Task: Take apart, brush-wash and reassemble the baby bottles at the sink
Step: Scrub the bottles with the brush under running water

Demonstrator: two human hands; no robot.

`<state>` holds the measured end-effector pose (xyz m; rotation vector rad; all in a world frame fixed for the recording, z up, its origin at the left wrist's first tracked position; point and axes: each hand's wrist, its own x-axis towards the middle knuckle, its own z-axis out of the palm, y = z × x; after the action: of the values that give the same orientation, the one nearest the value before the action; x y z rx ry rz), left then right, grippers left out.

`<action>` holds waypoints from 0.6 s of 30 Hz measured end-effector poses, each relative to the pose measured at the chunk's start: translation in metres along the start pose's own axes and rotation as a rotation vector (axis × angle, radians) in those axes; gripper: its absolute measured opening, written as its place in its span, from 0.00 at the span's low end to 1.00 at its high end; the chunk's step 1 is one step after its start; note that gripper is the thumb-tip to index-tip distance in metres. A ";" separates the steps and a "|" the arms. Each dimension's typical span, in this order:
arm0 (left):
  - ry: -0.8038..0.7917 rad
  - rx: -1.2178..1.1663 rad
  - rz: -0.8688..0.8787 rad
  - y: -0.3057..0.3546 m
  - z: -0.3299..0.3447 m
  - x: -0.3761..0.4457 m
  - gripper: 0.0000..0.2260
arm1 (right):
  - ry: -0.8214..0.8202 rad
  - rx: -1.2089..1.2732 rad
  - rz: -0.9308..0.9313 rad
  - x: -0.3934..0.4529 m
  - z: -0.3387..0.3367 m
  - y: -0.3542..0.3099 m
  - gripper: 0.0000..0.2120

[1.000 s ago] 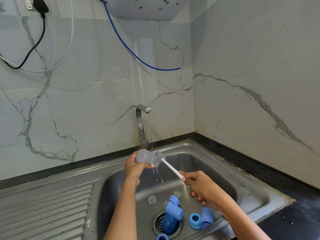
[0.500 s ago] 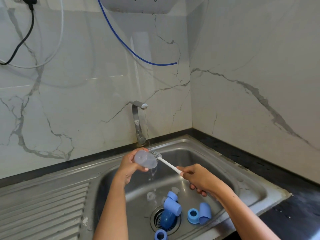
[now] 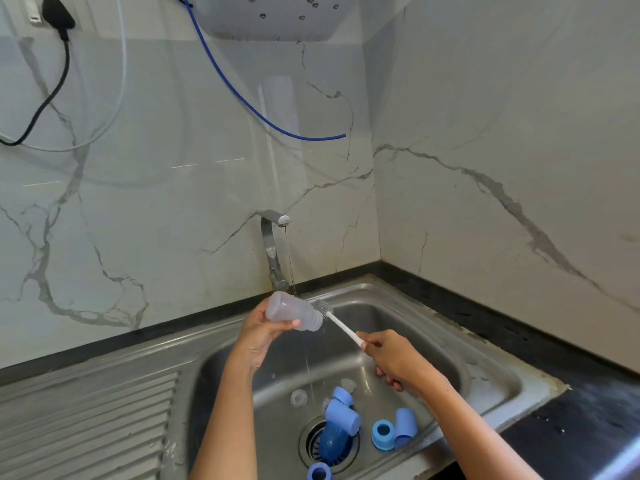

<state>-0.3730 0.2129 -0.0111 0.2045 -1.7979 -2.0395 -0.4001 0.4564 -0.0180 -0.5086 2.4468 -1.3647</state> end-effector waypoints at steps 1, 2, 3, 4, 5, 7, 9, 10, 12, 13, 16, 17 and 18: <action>0.049 0.023 -0.007 0.002 0.004 -0.002 0.26 | 0.009 0.001 -0.006 -0.002 0.000 0.001 0.19; 0.107 0.036 -0.010 0.003 0.007 -0.004 0.25 | 0.017 0.000 -0.015 -0.005 0.001 0.000 0.19; 0.164 0.038 -0.015 0.003 0.010 -0.007 0.25 | 0.022 -0.014 -0.022 -0.008 0.002 -0.001 0.19; 0.221 0.029 -0.027 0.001 0.013 -0.010 0.25 | 0.028 -0.035 -0.028 -0.010 0.004 -0.001 0.19; 0.277 0.024 -0.037 0.001 0.016 -0.016 0.25 | 0.038 -0.046 -0.033 -0.014 0.004 -0.004 0.20; 0.361 0.072 -0.035 -0.001 0.016 -0.029 0.25 | 0.058 -0.056 -0.044 -0.021 0.008 -0.010 0.20; 0.375 0.206 -0.003 0.000 0.012 -0.046 0.26 | 0.059 -0.076 -0.056 -0.027 0.016 -0.019 0.21; 0.378 0.265 0.012 0.002 0.007 -0.055 0.26 | 0.052 -0.082 -0.059 -0.029 0.020 -0.026 0.21; 0.397 0.318 0.042 0.007 -0.005 -0.072 0.25 | 0.004 -0.070 -0.047 -0.032 0.033 -0.042 0.20; 0.415 0.329 0.052 0.009 -0.013 -0.080 0.25 | -0.029 -0.063 -0.028 -0.032 0.042 -0.048 0.20; 0.492 0.338 0.079 0.012 -0.032 -0.097 0.23 | -0.087 -0.035 -0.003 -0.033 0.071 -0.059 0.21; 0.507 0.337 0.085 0.013 -0.037 -0.101 0.22 | -0.093 -0.010 -0.004 -0.033 0.082 -0.059 0.22; 0.514 0.337 0.094 0.013 -0.038 -0.104 0.22 | -0.092 0.016 -0.005 -0.033 0.089 -0.056 0.22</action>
<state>-0.2621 0.2186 -0.0213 0.6614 -1.7531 -1.4344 -0.3239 0.3763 -0.0126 -0.5619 2.3607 -1.3314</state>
